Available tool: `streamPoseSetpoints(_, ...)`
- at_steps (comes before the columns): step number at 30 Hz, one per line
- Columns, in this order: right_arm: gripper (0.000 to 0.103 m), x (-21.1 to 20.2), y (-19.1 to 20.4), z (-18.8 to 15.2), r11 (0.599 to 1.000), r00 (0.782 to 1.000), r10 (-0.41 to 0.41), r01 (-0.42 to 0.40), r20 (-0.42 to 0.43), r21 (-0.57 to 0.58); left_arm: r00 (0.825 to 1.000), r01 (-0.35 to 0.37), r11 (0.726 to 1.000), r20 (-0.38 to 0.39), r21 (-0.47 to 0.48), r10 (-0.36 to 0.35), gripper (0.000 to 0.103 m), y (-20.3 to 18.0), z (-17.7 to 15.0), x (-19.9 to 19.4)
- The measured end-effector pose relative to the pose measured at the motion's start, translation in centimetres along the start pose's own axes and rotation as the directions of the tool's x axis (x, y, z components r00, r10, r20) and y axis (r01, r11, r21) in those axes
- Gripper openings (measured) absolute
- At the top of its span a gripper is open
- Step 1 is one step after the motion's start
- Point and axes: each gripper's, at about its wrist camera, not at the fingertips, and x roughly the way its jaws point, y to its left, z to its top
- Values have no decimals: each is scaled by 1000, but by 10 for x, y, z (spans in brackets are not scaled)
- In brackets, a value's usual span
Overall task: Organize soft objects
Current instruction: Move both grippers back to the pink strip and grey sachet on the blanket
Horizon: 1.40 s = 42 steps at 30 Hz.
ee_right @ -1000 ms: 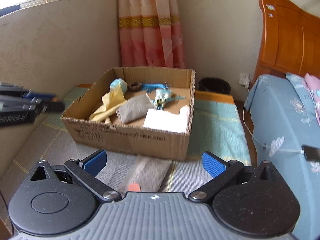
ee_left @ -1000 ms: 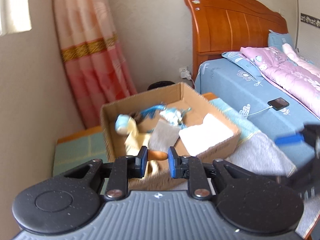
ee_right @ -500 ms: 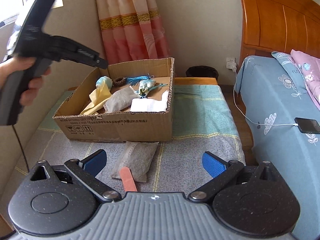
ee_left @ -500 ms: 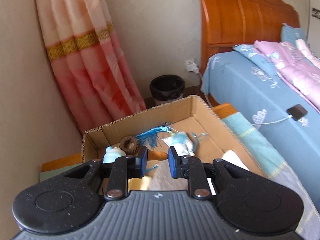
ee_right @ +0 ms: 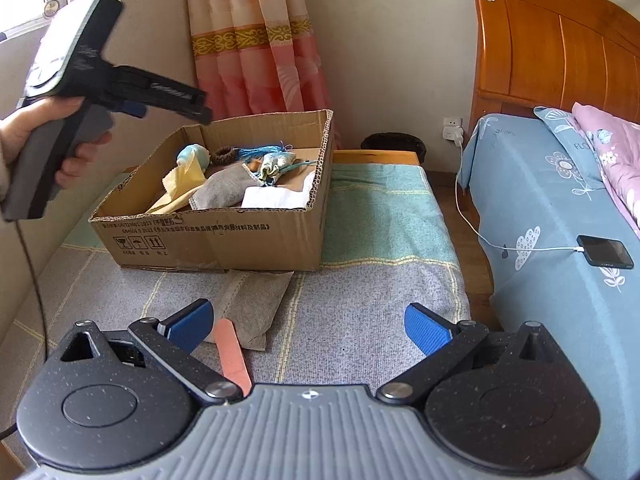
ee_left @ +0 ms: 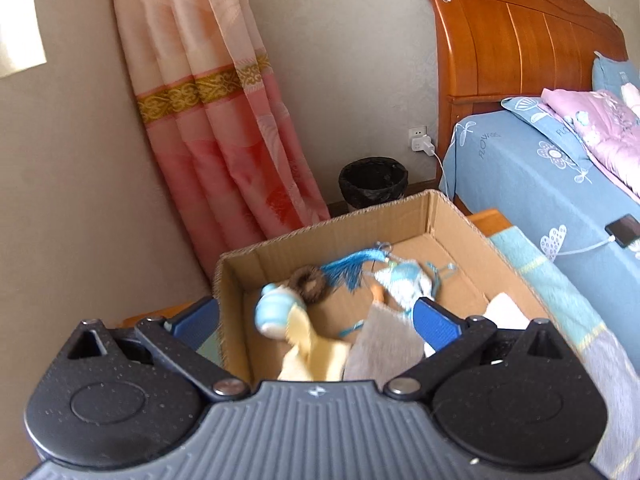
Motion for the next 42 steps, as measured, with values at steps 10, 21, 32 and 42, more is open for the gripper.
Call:
streamPoseSetpoints(10, 103, -1, 6, -16, 1000, 1000, 2, -2, 12, -24, 1000, 22, 999, 4, -45, -22, 102, 1, -56, -63)
streamPoseSetpoints(21, 103, 7, 25, -40, 994, 999, 45, -44, 7, -96, 998, -54, 993, 18, -109, 56, 102, -16, -120, -101)
streamPoseSetpoints(32, 103, 20, 45, -53, 979, 995, 89, -94, -34, -180, 998, -20, 989, -65, -143, 10, 102, -28, -145, -82)
streamPoseSetpoints(42, 103, 25, 44, -60, 966, 997, 53, -64, -50, -252, 992, 26, 991, -121, -132, -42, 102, -53, -150, -65)
